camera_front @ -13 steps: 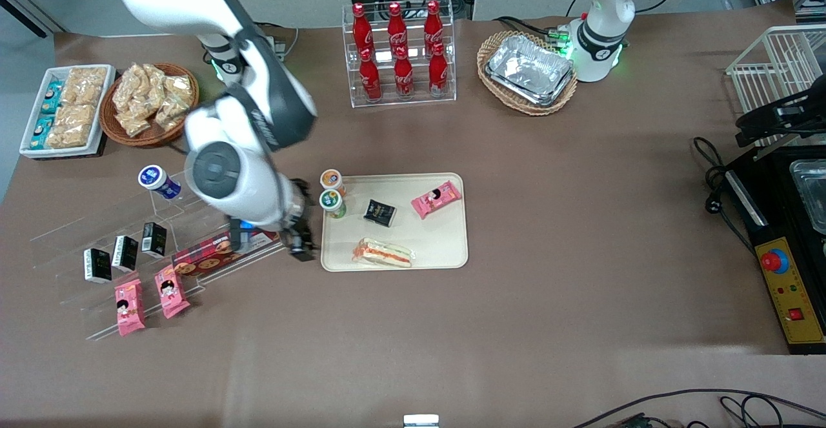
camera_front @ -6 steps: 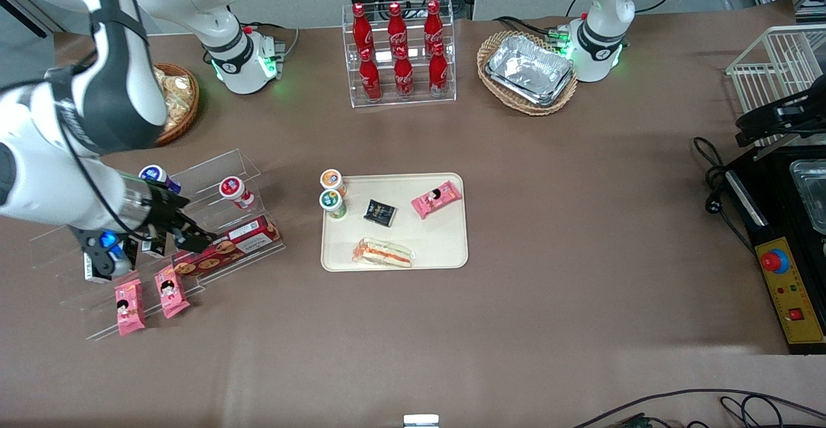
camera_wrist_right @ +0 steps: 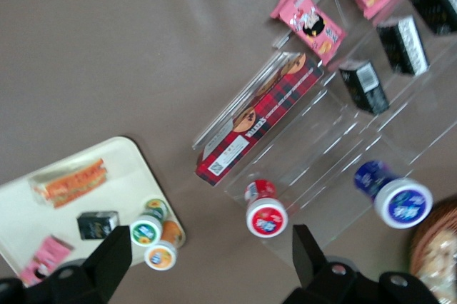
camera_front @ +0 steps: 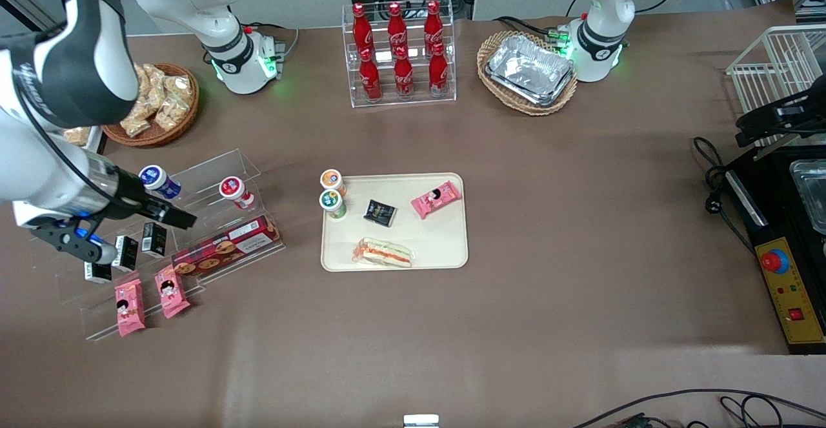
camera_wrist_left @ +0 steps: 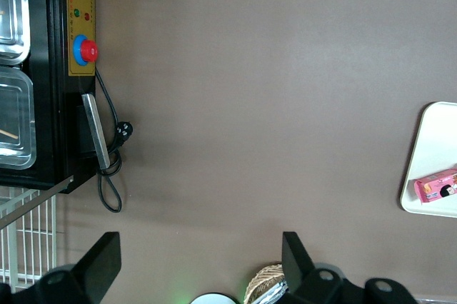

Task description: Place sandwich on tray

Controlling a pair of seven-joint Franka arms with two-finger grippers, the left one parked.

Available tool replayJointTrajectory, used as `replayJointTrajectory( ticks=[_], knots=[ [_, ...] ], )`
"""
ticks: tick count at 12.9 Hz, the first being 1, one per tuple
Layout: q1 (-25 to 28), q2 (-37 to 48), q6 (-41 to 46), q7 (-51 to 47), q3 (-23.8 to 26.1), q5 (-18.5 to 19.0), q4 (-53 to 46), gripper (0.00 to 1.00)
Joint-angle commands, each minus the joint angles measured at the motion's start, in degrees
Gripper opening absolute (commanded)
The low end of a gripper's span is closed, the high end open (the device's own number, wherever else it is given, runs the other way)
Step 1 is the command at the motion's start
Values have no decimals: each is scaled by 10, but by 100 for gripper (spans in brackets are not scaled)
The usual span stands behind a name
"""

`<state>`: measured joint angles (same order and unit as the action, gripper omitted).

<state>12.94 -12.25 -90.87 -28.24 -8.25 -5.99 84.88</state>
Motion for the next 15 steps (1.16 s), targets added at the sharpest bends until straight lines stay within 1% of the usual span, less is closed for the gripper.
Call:
replayJointTrajectory(
  ticks=[1, 2, 4, 5, 6, 7, 9, 11, 12, 15],
  knots=[
    [-12, 49, 6, 142, -1, 11, 19, 100],
    [-14, 57, -3, 174, 2, 19, 22, 100],
    [-17, 71, -17, 252, 8, 51, 20, 100],
    [-37, 79, -16, 266, 18, 52, 21, 100],
    [-77, 84, -14, 267, 55, 51, 22, 100],
    [-100, 90, -14, 267, 85, 54, 23, 100],
    [-107, 110, -12, 264, 90, 54, 37, 100],
    [-117, 156, -18, 257, 97, 51, 80, 100],
    [-118, 160, -12, 258, 104, 51, 79, 100],
    [-127, 166, 10, 259, 105, 48, 71, 100]
  ],
)
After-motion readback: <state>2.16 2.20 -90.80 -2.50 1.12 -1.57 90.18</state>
